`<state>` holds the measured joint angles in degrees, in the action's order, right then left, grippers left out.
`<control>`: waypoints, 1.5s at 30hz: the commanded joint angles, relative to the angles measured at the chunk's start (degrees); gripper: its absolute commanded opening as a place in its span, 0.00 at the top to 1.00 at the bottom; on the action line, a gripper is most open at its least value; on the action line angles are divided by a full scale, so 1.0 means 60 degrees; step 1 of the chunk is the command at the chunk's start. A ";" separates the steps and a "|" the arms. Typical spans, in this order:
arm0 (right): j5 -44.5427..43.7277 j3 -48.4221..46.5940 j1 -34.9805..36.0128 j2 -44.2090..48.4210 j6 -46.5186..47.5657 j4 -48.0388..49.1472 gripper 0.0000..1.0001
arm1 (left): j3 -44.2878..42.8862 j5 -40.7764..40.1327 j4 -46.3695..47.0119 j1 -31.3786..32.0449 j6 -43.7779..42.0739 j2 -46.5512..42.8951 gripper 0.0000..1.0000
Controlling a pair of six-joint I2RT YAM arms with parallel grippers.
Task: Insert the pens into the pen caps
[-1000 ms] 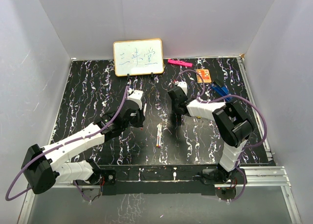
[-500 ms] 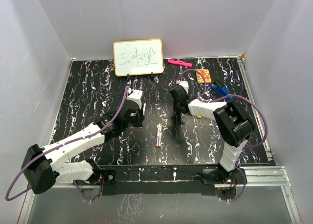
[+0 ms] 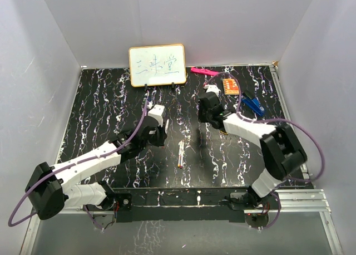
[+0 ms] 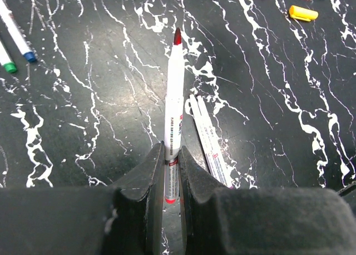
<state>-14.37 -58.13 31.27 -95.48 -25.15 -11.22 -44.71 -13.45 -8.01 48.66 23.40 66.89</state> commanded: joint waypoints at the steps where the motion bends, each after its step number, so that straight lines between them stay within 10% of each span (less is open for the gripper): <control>1: 0.0788 0.0446 -0.0027 0.1776 0.0177 0.2260 1.00 | 0.0537 0.0675 0.1424 0.0010 -0.0227 -0.0420 1.00; 23: 0.2846 0.4215 -0.0026 0.4981 -0.1919 1.0130 1.00 | 0.1160 0.3844 0.6122 0.0019 0.1273 0.0685 1.00; 45: 0.3604 0.4759 -0.0026 0.4642 -0.2400 1.1041 1.00 | 0.0934 0.3934 0.6651 0.0017 0.1539 0.0720 1.00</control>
<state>6.09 -29.78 31.27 -67.51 -39.05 51.09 -37.71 9.47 29.36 48.66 32.69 72.58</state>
